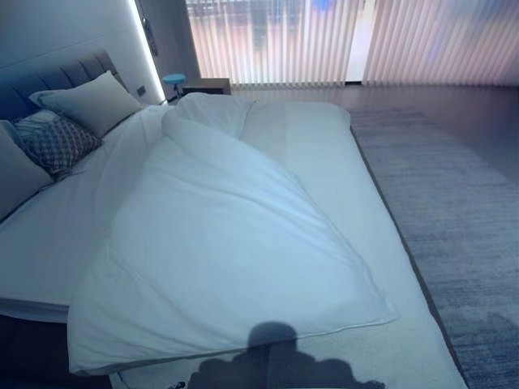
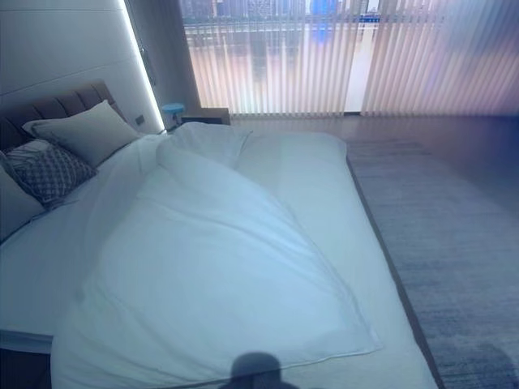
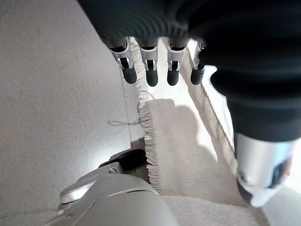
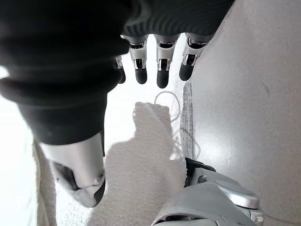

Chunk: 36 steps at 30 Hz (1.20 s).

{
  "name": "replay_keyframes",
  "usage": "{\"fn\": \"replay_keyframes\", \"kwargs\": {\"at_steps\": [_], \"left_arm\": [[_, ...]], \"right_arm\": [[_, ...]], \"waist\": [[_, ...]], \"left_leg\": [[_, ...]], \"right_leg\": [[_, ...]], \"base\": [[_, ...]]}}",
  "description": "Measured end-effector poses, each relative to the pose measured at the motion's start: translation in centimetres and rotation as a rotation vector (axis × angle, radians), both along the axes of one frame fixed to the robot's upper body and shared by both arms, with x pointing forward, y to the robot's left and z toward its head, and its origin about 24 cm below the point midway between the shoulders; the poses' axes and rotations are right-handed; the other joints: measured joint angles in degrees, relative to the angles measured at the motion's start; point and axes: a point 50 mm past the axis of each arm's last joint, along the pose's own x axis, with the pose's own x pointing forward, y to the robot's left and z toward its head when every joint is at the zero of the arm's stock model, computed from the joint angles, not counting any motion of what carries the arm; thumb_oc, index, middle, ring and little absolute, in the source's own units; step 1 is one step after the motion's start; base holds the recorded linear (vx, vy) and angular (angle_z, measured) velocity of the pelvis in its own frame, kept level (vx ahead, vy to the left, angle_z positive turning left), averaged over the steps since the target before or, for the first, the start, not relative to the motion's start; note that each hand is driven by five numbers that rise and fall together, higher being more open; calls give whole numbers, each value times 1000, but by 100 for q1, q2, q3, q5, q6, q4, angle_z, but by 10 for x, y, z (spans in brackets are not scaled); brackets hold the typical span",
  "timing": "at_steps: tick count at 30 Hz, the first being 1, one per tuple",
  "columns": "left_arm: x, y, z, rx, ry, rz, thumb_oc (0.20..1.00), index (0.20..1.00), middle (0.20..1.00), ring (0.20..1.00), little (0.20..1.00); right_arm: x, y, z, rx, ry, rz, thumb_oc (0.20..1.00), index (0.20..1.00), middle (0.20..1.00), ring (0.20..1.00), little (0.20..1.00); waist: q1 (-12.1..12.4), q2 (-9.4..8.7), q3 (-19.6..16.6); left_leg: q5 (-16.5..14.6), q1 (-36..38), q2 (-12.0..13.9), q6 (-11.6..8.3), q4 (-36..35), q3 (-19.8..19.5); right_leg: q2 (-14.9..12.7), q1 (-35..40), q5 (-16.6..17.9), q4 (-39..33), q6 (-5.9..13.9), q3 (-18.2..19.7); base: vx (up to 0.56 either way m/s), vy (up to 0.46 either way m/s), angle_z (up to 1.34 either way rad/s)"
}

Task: Make the bed

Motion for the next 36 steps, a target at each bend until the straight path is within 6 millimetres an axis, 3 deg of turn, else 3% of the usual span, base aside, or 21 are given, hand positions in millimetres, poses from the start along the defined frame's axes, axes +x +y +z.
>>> {"fn": "replay_keyframes", "kwargs": {"at_steps": [9, 11, 14, 18, 21, 26, 29, 36], "left_arm": [[-2, -8, -2, -63, -12, 97, 1000, 1000, 1000, 1000, 1000], [11, -12, 0, -84, -53, 143, 1000, 1000, 1000, 1000, 1000], [27, -18, 4, -111, -109, 188, 1000, 1000, 1000, 1000, 1000], [56, -28, 12, -140, -203, 231, 1000, 1000, 1000, 1000, 1000], [66, -32, 15, -142, -228, 217, 1000, 1000, 1000, 1000, 1000], [74, -40, 19, -153, -263, 205, 1000, 1000, 1000, 1000, 1000], [79, -45, 21, -174, -289, 201, 1000, 1000, 1000, 1000, 1000], [80, -49, 22, -181, -297, 175, 1000, 1000, 1000, 1000, 1000]], "right_arm": [[35, 16, 7, 189, -226, -354, 1000, 1000, 1000, 1000, 1000], [60, 24, 13, 277, -334, -495, 1000, 1000, 1000, 1000, 1000], [83, 29, 21, 337, -408, -583, 1000, 1000, 1000, 1000, 1000], [138, 40, 47, 431, -567, -668, 1000, 1000, 1000, 1000, 1000], [166, 45, 65, 465, -642, -680, 1000, 1000, 1000, 1000, 1000], [194, 42, 87, 461, -722, -713, 1000, 1000, 1000, 1000, 1000], [220, 39, 113, 453, -805, -700, 1000, 1000, 1000, 1000, 1000], [248, 30, 146, 445, -884, -726, 1000, 1000, 1000, 1000, 1000]], "waist": [[4, 42, 34], [4, 104, 172], [4, 162, 440], [20, 272, 822], [28, 320, 1003], [151, 505, 1157], [184, 693, 1420], [335, 777, 1680]], "left_leg": [[36, -250, -2, 15, 15, -22], [95, -468, -14, 27, 56, -49], [182, -601, -25, 29, 71, -112], [291, -989, -16, 10, 94, -159], [351, -1182, -11, -5, 76, -190], [382, -1424, -29, 13, 66, -254], [434, -1607, -45, 29, 71, -274], [451, -1867, -54, 32, 69, -339]], "right_leg": [[3, -238, 20, 0, -14, -12], [-9, -452, 89, 0, 0, -28], [-26, -546, 121, 0, -4, -122], [-18, -906, 214, 2, 0, -171], [-11, -1095, 253, 2, -10, -187], [-23, -1320, 250, 2, -6, -245], [-39, -1473, 288, 5, -48, -305], [-43, -1722, 297, 21, -61, -335]], "base": [[-40, -2, 0], [-76, -4, 5], [-78, -13, 16], [-54, -19, 5], [0, -8, 3], [3, 3, 5], [-9, 21, 9], [7, 0, 2]]}}
